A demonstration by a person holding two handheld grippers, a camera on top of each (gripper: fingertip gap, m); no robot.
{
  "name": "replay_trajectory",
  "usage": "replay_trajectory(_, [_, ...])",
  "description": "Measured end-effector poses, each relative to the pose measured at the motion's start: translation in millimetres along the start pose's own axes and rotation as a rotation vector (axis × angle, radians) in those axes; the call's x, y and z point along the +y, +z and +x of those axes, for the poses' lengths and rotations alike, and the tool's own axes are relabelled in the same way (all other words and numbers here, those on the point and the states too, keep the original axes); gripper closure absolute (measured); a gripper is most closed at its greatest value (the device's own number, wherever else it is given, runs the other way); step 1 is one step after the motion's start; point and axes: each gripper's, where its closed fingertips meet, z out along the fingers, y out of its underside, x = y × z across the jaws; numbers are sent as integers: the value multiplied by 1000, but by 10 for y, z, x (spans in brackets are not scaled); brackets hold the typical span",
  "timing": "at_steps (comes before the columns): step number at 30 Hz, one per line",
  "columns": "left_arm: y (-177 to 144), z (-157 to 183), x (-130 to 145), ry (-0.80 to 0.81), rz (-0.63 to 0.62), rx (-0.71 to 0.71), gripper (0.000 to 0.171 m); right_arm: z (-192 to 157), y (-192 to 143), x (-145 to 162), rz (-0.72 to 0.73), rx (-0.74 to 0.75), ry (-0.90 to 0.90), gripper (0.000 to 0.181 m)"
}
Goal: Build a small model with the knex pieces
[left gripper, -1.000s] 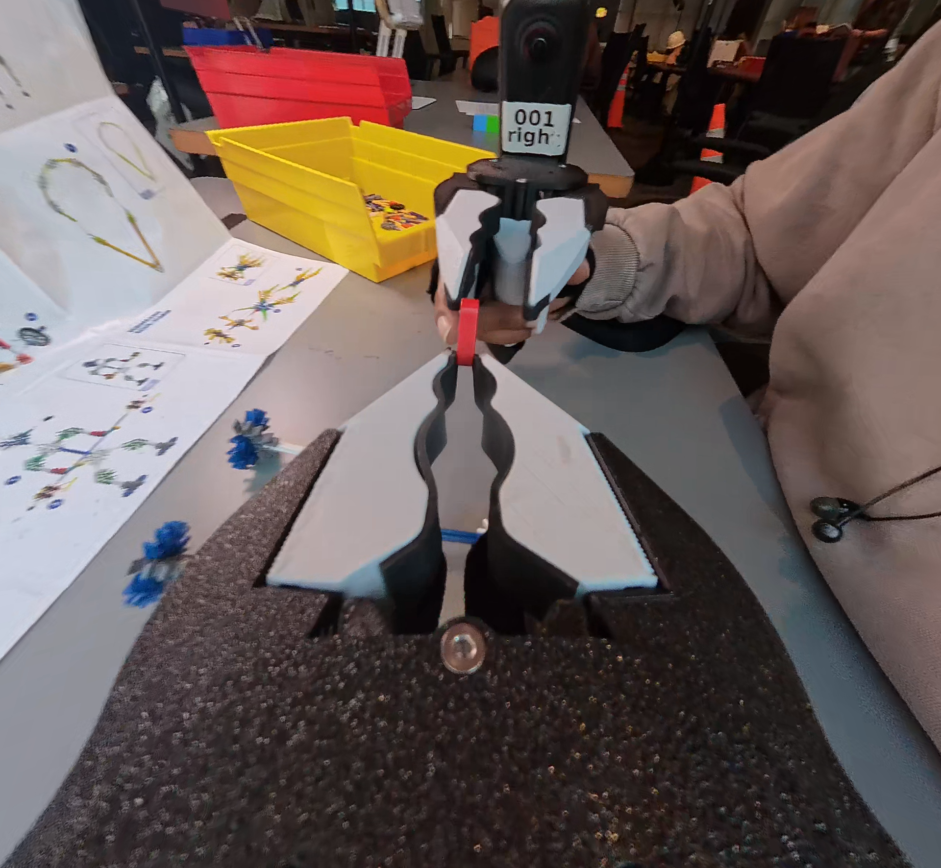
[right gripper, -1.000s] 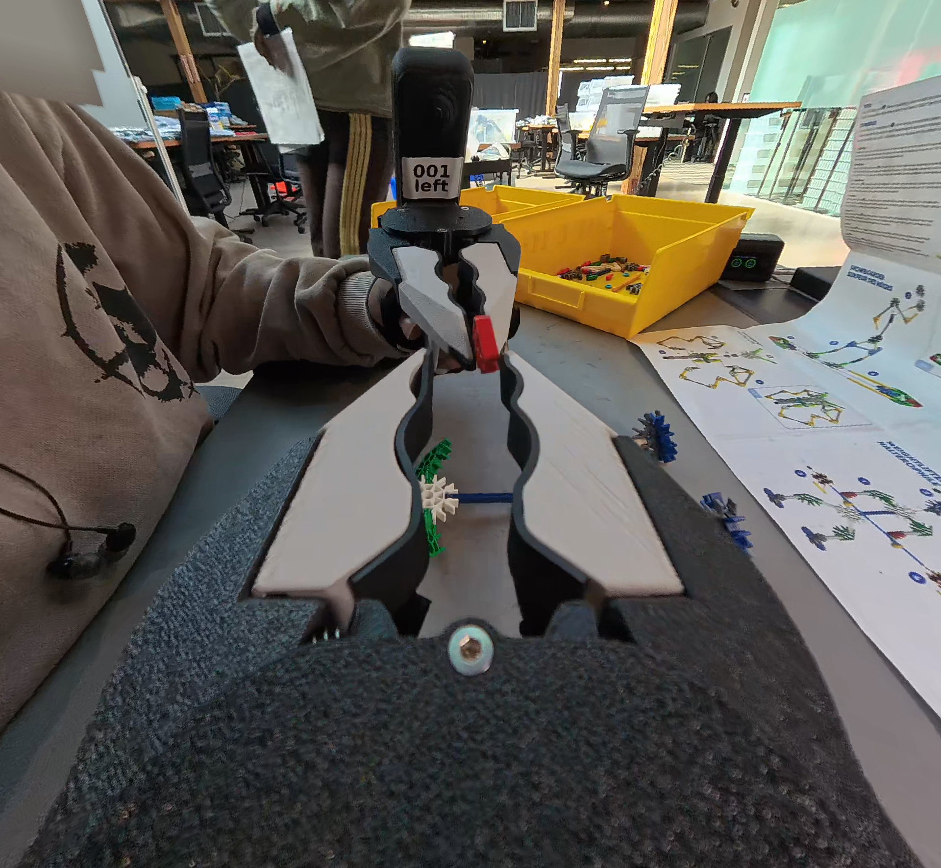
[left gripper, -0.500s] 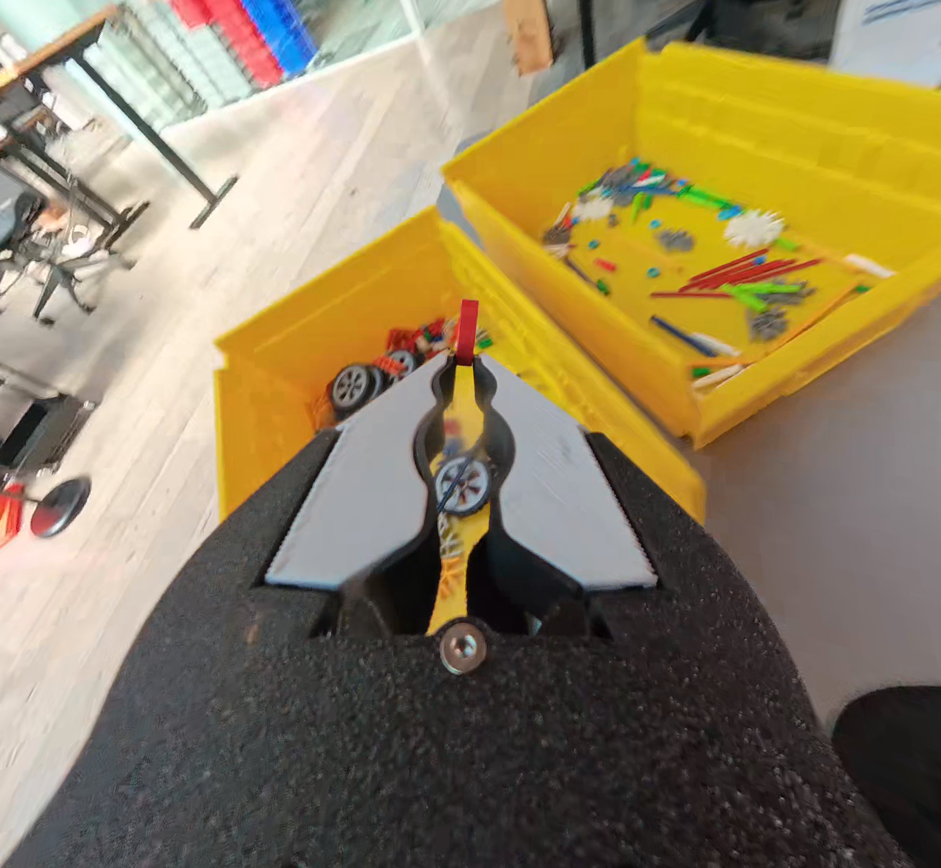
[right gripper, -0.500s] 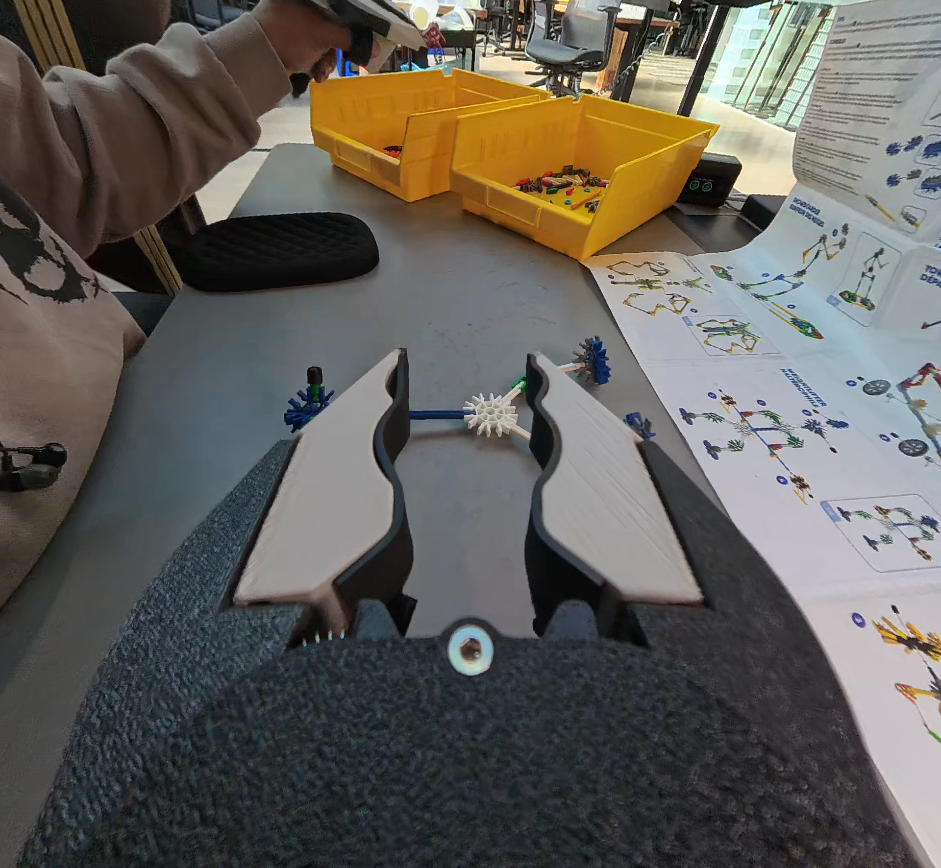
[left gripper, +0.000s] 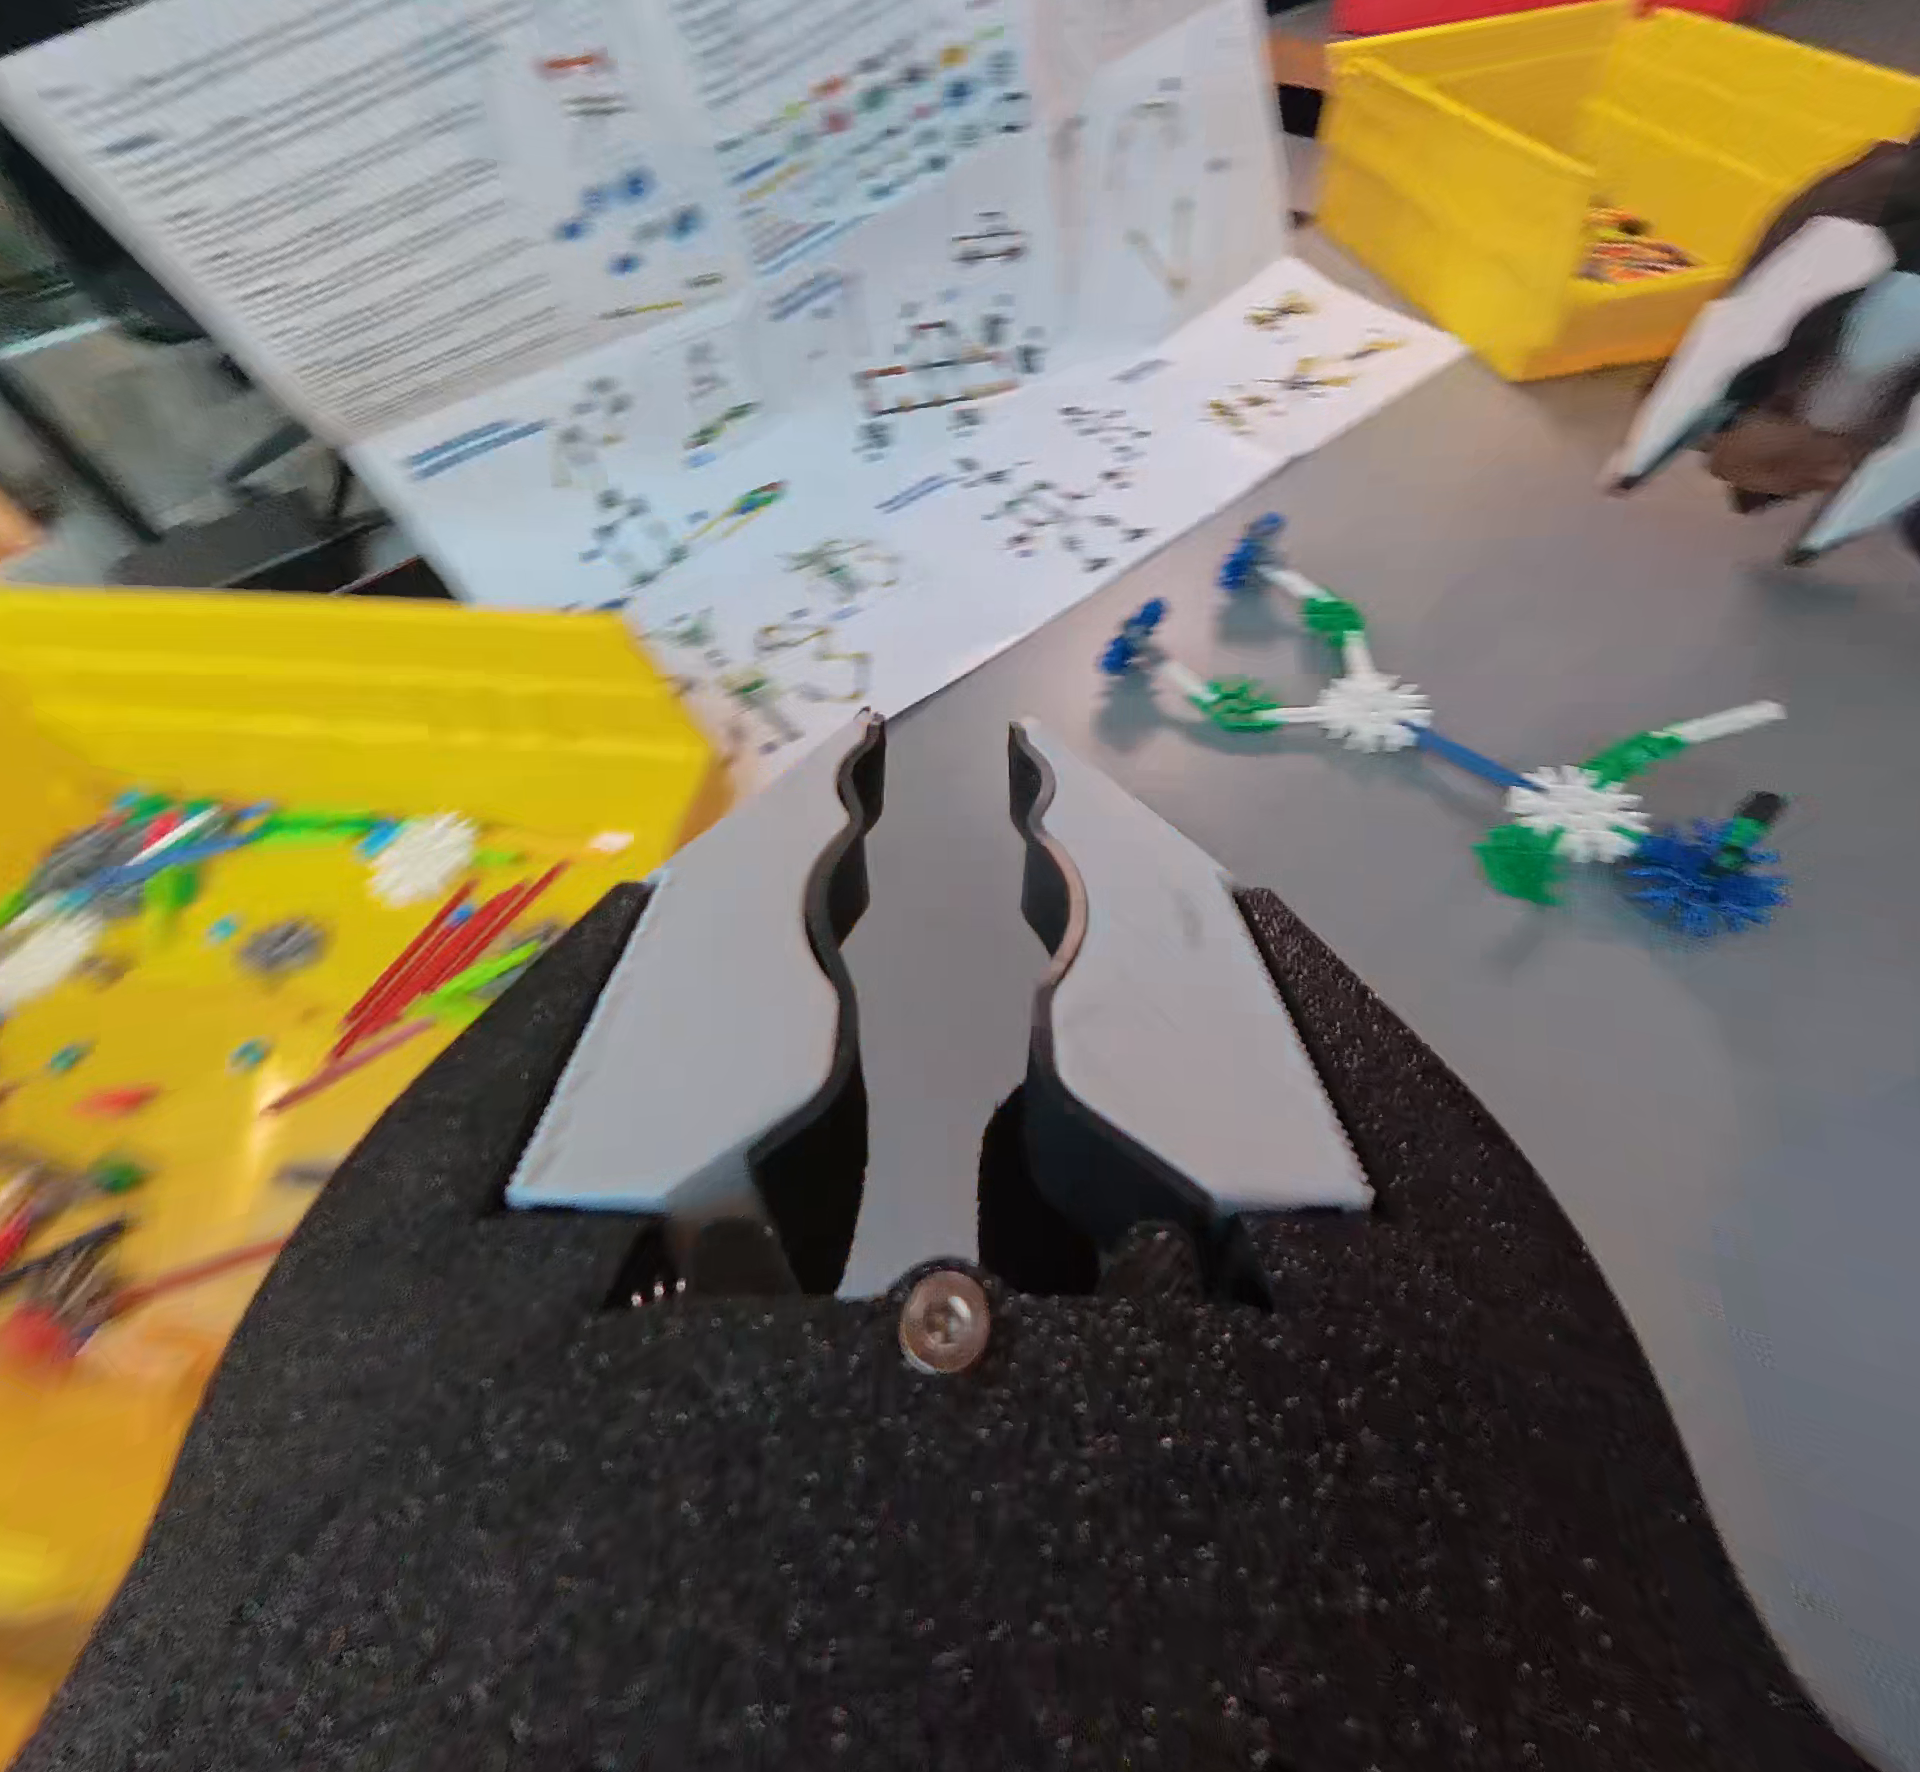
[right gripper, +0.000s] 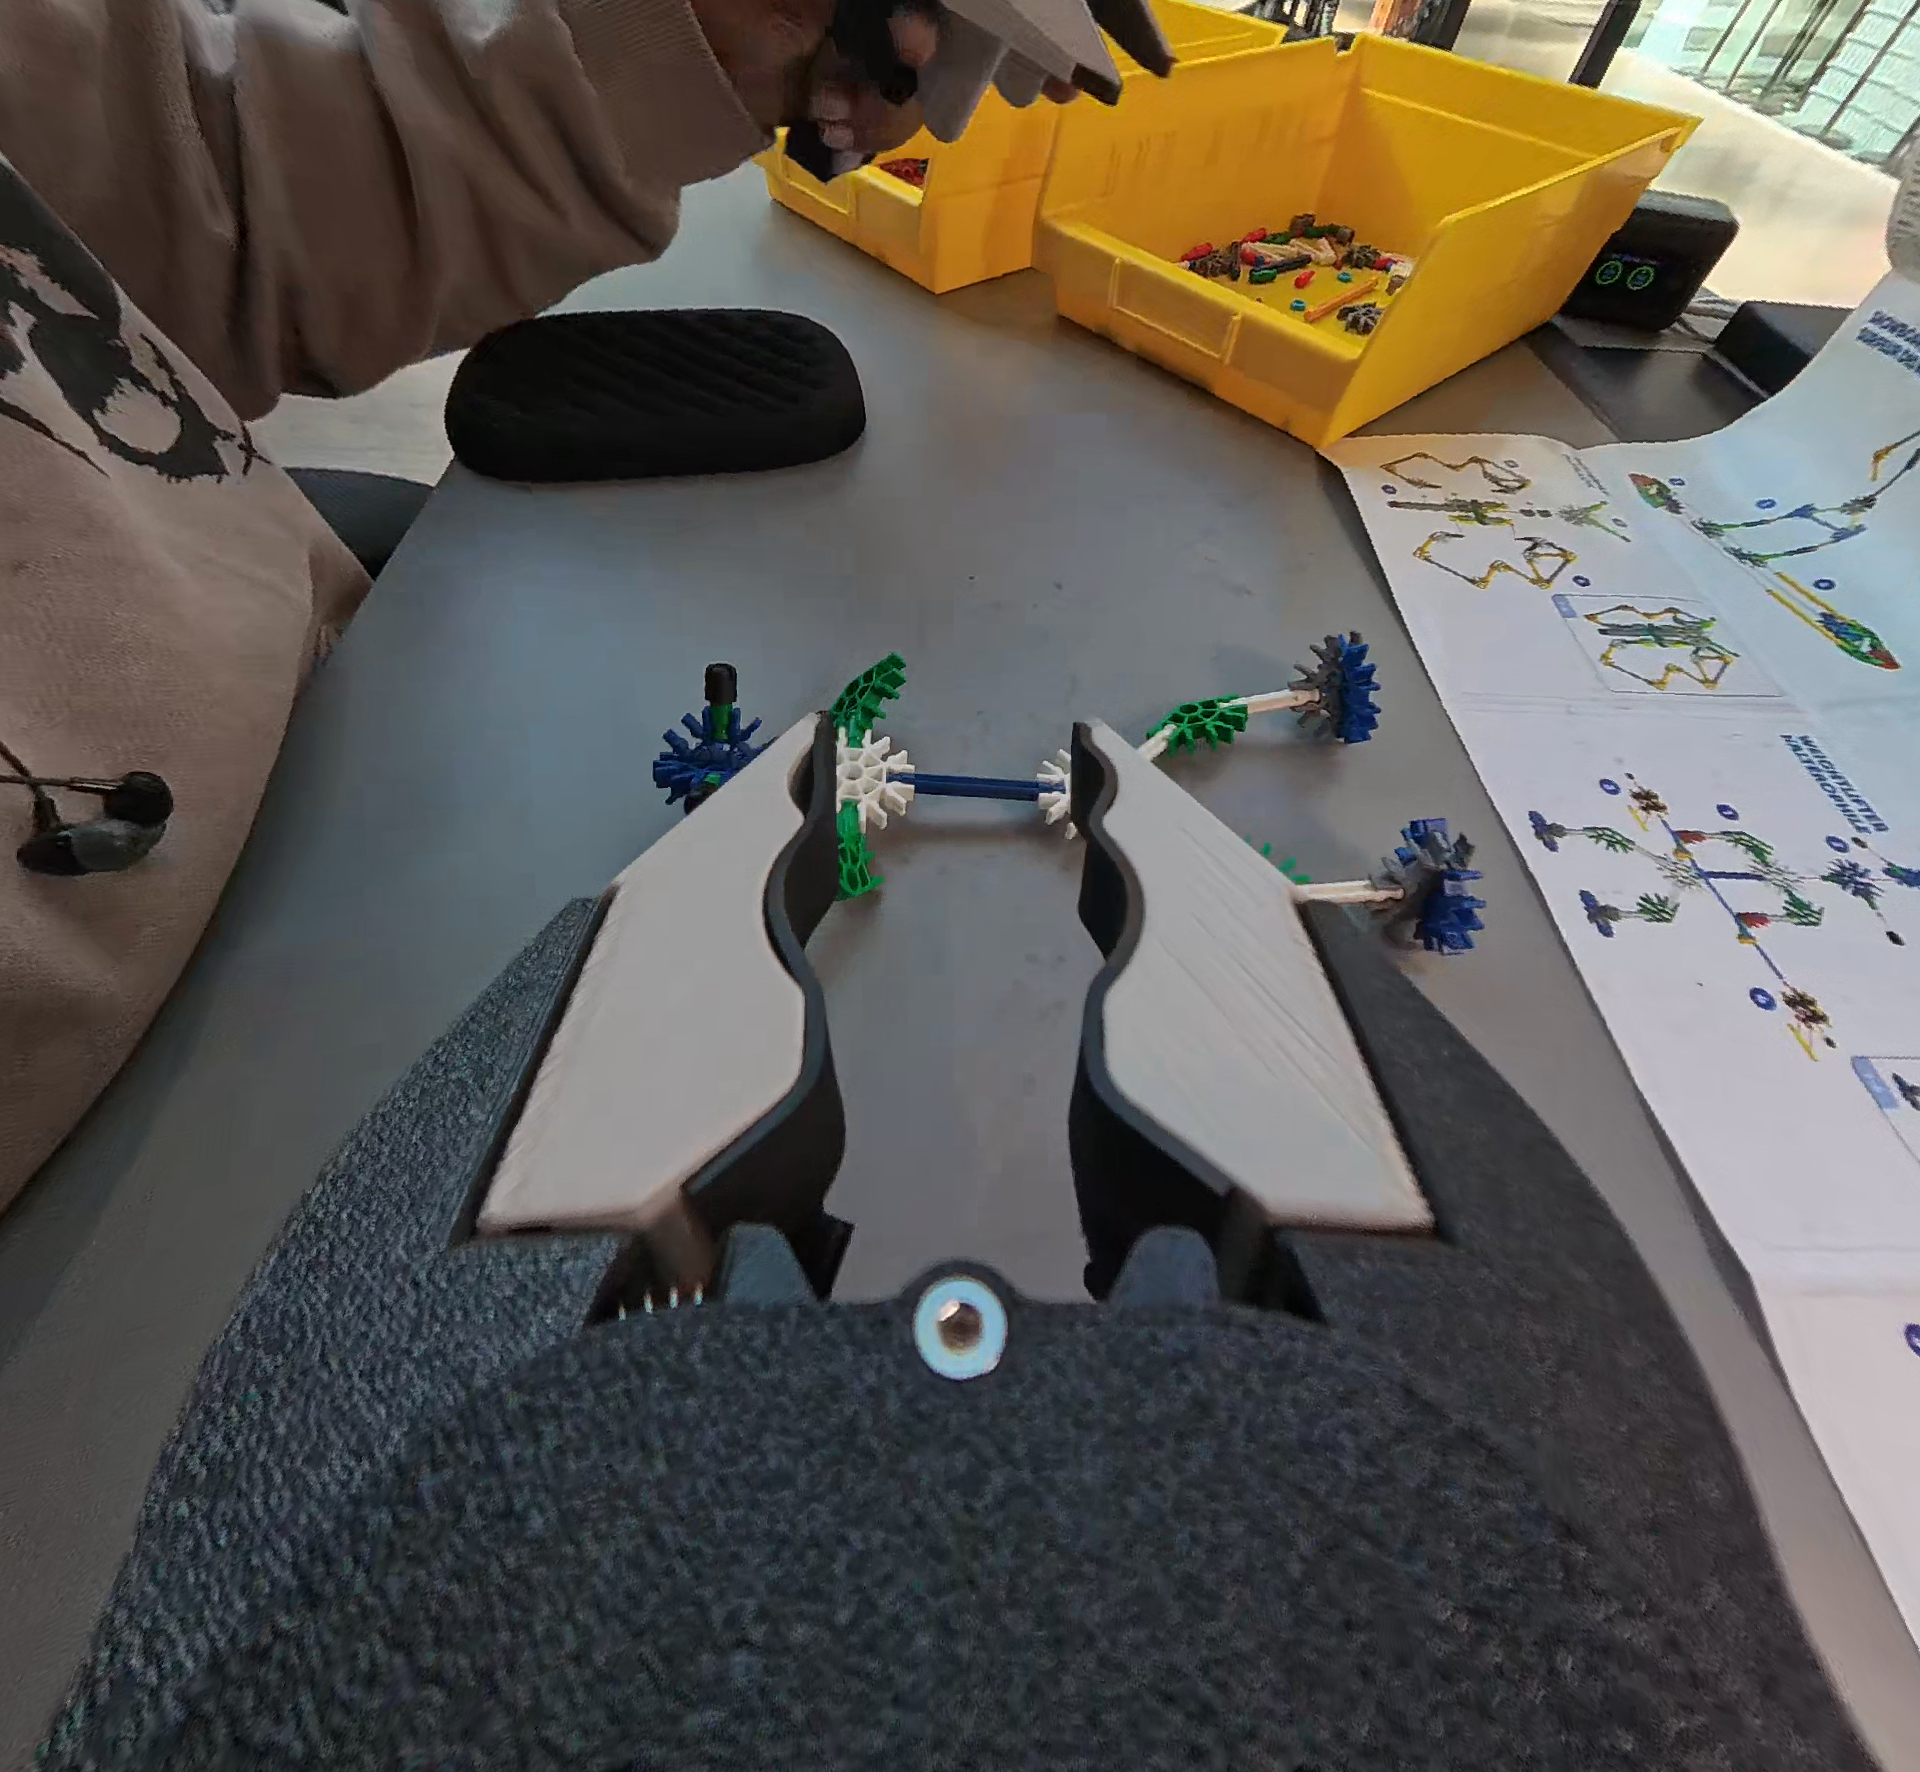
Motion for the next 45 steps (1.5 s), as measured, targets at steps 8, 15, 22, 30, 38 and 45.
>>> replay_trajectory(8, [952, 1904, -40, 175, -21, 746, 148, -405, 242, 379, -226, -120, -196, 143])
replay_trajectory(15, [987, 2287, 514, 138, -189, 911, 149, -393, 369, 473, -276, -49, -368, 177])
replay_trajectory(22, [1159, 2378, 697, 267, -290, 805, 148, -200, 348, 434, -212, -71, -1, 177])
replay_trajectory(30, [1236, 2429, 772, 366, -307, 742, 166, -244, 324, 465, -227, -104, 39, 177])
replay_trajectory(38, [1178, 2507, 756, 164, -356, 832, 166, -268, 292, 352, -205, -68, -115, 176])
replay_trajectory(45, [1182, 2514, 772, 147, -379, 823, 166, -280, 267, 406, -254, -66, -165, 168])
